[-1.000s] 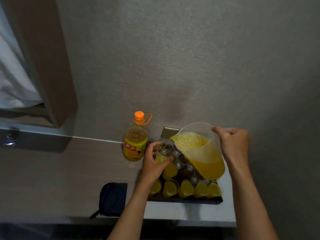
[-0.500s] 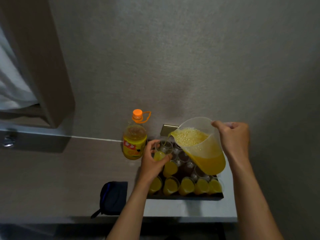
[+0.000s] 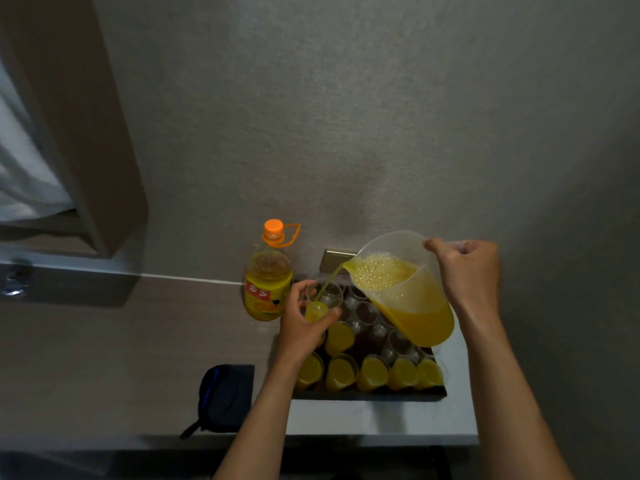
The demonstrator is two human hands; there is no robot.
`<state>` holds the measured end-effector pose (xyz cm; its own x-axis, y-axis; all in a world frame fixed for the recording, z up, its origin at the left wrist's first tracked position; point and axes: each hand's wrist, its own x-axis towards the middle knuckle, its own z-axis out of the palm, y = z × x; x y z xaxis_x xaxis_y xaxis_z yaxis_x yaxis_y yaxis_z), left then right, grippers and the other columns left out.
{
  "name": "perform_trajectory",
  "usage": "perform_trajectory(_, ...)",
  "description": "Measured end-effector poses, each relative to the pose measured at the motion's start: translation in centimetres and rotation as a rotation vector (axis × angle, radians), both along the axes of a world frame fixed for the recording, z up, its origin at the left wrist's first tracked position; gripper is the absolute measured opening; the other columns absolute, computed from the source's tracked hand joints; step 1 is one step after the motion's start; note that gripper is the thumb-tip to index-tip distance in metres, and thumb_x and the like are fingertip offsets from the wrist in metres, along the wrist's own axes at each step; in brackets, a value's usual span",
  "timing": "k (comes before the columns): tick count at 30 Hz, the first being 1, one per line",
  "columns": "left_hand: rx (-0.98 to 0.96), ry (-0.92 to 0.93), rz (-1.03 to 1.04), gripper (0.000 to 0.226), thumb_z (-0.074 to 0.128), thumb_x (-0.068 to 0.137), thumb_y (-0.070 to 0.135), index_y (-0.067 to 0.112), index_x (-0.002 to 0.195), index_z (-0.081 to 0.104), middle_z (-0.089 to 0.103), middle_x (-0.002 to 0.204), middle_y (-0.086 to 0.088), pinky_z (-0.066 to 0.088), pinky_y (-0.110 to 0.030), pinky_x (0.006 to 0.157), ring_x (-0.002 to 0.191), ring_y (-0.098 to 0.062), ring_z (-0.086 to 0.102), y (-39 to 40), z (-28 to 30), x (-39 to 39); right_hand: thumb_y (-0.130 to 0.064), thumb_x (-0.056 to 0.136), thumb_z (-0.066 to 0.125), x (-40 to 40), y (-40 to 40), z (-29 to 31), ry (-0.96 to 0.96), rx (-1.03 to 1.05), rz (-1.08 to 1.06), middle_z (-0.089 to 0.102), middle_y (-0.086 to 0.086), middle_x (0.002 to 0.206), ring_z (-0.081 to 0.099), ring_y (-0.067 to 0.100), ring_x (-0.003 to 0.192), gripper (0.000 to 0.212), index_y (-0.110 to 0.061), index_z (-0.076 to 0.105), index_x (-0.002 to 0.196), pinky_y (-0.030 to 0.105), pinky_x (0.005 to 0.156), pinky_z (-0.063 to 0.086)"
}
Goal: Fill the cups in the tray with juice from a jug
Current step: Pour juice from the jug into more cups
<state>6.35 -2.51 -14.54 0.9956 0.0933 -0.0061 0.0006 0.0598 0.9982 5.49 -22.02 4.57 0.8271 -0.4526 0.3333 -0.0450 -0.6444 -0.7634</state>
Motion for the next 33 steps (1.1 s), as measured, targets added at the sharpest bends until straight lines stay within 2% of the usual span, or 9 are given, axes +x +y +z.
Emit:
perform_trajectory(2,-0.004,0.004,0.004,0.061,0.089,0.077,0.022,0.036,0.125,0.054,0.058,0.129,0.020,0.043,-0.012,0.083,0.116,0.008,0.051,-0.11,0.00,-0.03,-0.042,0.080,0.072,-0.01,0.07,0.09,0.001,0.002,0.005,0.039,0.000,0.046,0.036,0.019,0.045,0.044,-0.014,0.054,0.052,0.051,0.059,0.053)
perform_trajectory(4,-0.002,0.004,0.011,0.061,0.089,0.076,0.022,0.036,0.125,0.054,0.058,0.130,0.019,0.044,-0.014,0.085,0.116,0.008,0.051,-0.18,0.00,-0.01,-0.038,0.082,0.073,-0.02,0.08,0.15,-0.003,0.007,0.007,0.039,-0.001,0.046,0.036,0.019,0.045,0.043,-0.015,0.054,0.051,0.051,0.058,0.052)
perform_trajectory(9,0.007,0.009,0.009,0.061,0.089,0.077,0.018,0.032,0.125,0.054,0.058,0.127,0.019,0.043,-0.001,0.078,0.106,0.023,0.050,-0.25,-0.06,-0.02,-0.039,0.081,0.073,0.01,0.02,0.07,-0.012,0.013,0.016,0.041,0.001,0.046,0.038,0.018,0.045,0.045,-0.011,0.055,0.051,0.051,0.063,0.056)
perform_trajectory(13,0.008,0.022,0.002,0.061,0.089,0.077,0.019,0.033,0.125,0.053,0.058,0.126,0.021,0.043,0.000,0.075,0.104,0.025,0.050,-0.35,-0.03,-0.07,-0.038,0.083,0.073,0.12,0.17,-0.02,-0.016,-0.002,0.013,0.039,-0.004,0.043,0.037,0.019,0.043,0.046,-0.012,0.054,0.050,0.047,0.064,0.057)
perform_trajectory(19,-0.012,0.027,0.013,0.062,0.090,0.076,0.024,0.040,0.123,0.053,0.059,0.128,0.019,0.045,-0.013,0.082,0.115,0.007,0.054,-0.40,-0.18,-0.11,-0.040,0.082,0.072,0.25,-0.11,-0.20,-0.008,0.011,0.014,0.041,-0.001,0.044,0.038,0.019,0.044,0.049,-0.009,0.052,0.050,0.052,0.068,0.058)
perform_trajectory(23,-0.016,0.025,0.023,0.062,0.091,0.075,0.025,0.041,0.122,0.053,0.060,0.129,0.018,0.047,-0.019,0.085,0.117,0.001,0.054,-0.50,-0.43,0.03,-0.039,0.082,0.072,0.25,-0.25,-0.13,-0.008,0.014,0.014,0.039,-0.002,0.044,0.036,0.019,0.043,0.047,-0.014,0.050,0.048,0.053,0.068,0.058)
perform_trajectory(25,-0.013,0.026,0.019,0.063,0.091,0.075,0.025,0.041,0.122,0.053,0.059,0.129,0.018,0.048,-0.021,0.085,0.118,0.000,0.055,-0.53,-0.51,0.14,-0.038,0.082,0.072,0.23,-0.26,-0.18,-0.014,0.017,0.021,0.040,-0.001,0.044,0.037,0.019,0.044,0.047,-0.010,0.052,0.049,0.054,0.069,0.058)
perform_trajectory(28,-0.013,0.024,0.014,0.062,0.090,0.076,0.024,0.041,0.122,0.053,0.058,0.129,0.021,0.047,-0.020,0.085,0.118,0.003,0.053,-0.61,-0.34,0.20,-0.037,0.083,0.073,0.24,-0.30,-0.13,-0.028,0.016,0.032,0.040,-0.001,0.044,0.037,0.019,0.044,0.049,-0.004,0.052,0.051,0.054,0.071,0.059)
perform_trajectory(33,0.003,0.017,0.016,0.061,0.090,0.075,0.021,0.038,0.121,0.054,0.061,0.125,0.020,0.046,-0.007,0.077,0.109,0.010,0.056,-0.86,-0.29,0.34,-0.036,0.083,0.073,0.22,-0.50,0.00,-0.020,0.005,0.035,0.037,-0.005,0.042,0.034,0.018,0.042,0.051,-0.018,0.045,0.044,0.053,0.071,0.059)
